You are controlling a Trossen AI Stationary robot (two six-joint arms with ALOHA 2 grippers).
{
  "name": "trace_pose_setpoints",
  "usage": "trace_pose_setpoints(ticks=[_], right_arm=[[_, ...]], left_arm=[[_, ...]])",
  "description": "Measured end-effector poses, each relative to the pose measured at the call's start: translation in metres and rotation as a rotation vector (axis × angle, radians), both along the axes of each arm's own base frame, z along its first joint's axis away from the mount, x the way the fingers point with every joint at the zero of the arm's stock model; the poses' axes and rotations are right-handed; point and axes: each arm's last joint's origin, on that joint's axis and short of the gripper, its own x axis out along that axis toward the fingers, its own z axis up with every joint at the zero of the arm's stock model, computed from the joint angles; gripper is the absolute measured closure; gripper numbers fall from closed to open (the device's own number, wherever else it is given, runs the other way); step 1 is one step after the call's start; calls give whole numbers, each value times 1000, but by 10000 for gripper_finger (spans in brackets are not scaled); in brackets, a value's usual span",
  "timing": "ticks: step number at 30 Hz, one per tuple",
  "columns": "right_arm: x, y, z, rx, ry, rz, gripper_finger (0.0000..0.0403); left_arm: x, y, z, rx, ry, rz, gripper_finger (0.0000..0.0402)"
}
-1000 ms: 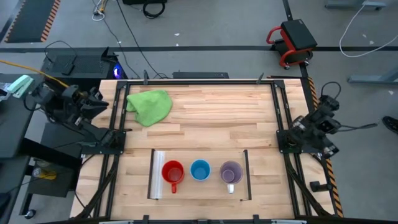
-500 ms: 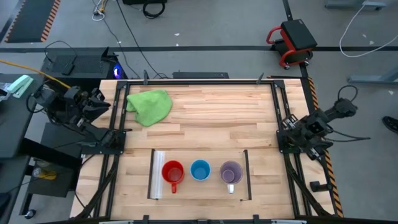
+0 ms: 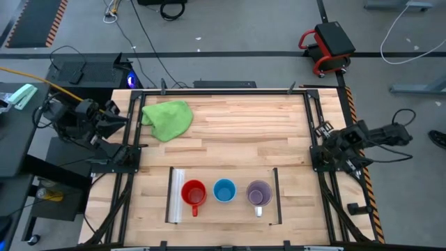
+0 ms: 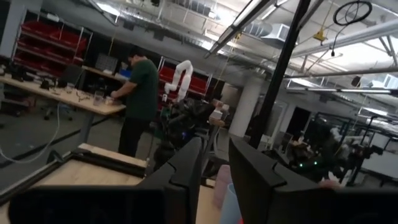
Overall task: Stack small to large cups/mugs on shelf
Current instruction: Return to Home Position
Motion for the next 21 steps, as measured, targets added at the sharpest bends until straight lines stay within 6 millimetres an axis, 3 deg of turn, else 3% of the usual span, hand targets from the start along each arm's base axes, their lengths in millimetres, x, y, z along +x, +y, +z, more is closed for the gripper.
trace_pose_setpoints(ticks=[15,21], right_arm=[[-8,-7,5,5,-36,31,314],[-23,-8,-13,3,-192,37,314]], left_arm=[[1,0,-1,17,5,41,315],[3,0,-2,12,7,46,311]])
